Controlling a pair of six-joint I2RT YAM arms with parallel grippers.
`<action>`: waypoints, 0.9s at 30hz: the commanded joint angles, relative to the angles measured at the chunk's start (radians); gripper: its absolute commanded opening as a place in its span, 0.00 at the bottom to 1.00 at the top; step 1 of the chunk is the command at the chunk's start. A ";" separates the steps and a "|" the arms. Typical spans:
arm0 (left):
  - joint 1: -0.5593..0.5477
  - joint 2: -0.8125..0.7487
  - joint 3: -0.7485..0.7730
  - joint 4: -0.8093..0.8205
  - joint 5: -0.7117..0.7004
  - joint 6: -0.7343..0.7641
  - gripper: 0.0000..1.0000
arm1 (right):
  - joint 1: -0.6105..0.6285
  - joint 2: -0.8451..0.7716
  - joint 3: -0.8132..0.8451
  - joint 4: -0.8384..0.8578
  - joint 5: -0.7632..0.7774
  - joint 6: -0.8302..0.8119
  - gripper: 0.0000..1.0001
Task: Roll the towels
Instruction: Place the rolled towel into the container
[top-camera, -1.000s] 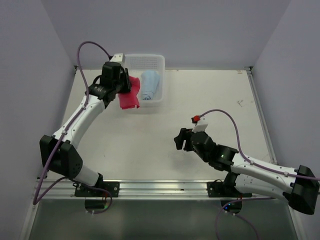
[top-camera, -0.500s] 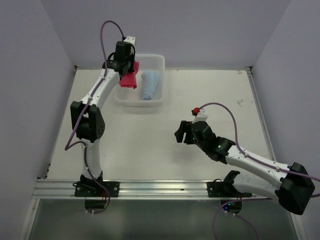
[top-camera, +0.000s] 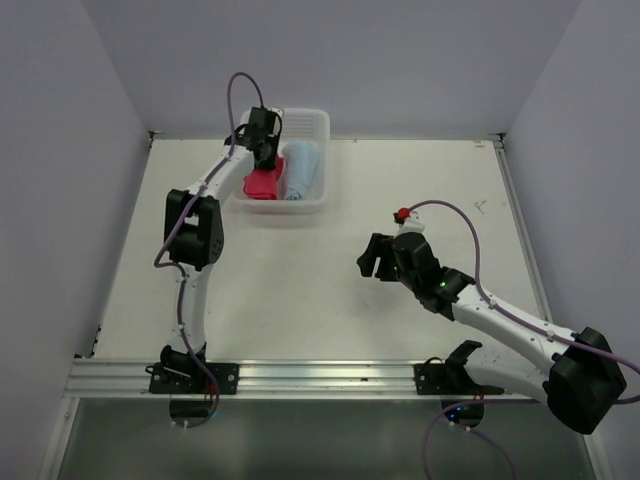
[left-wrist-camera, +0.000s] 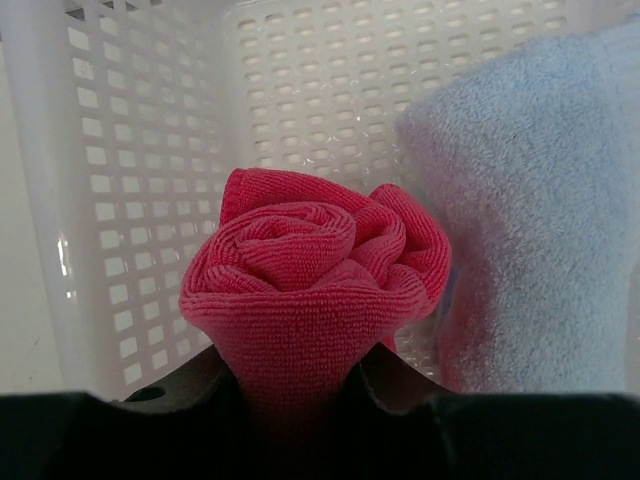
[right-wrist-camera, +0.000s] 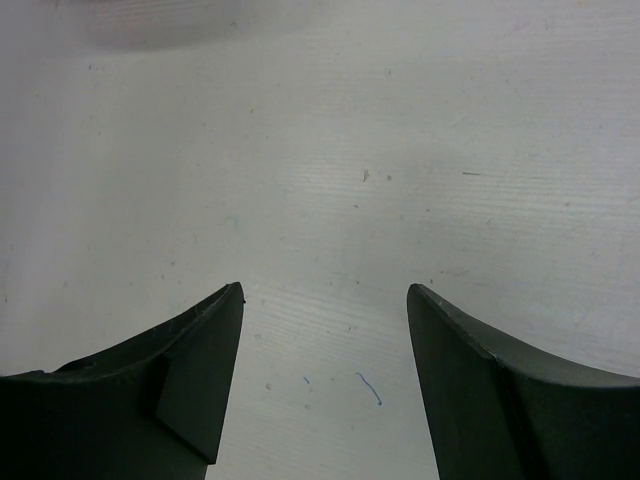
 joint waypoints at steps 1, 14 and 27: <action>0.010 0.017 0.009 0.037 0.022 -0.027 0.15 | -0.013 -0.005 -0.012 0.033 -0.033 -0.001 0.70; 0.067 0.040 -0.053 0.068 0.114 -0.163 0.60 | -0.061 0.006 0.019 0.016 -0.054 -0.030 0.69; 0.088 -0.123 -0.033 0.070 0.207 -0.175 1.00 | -0.069 -0.048 0.101 -0.057 -0.040 -0.052 0.70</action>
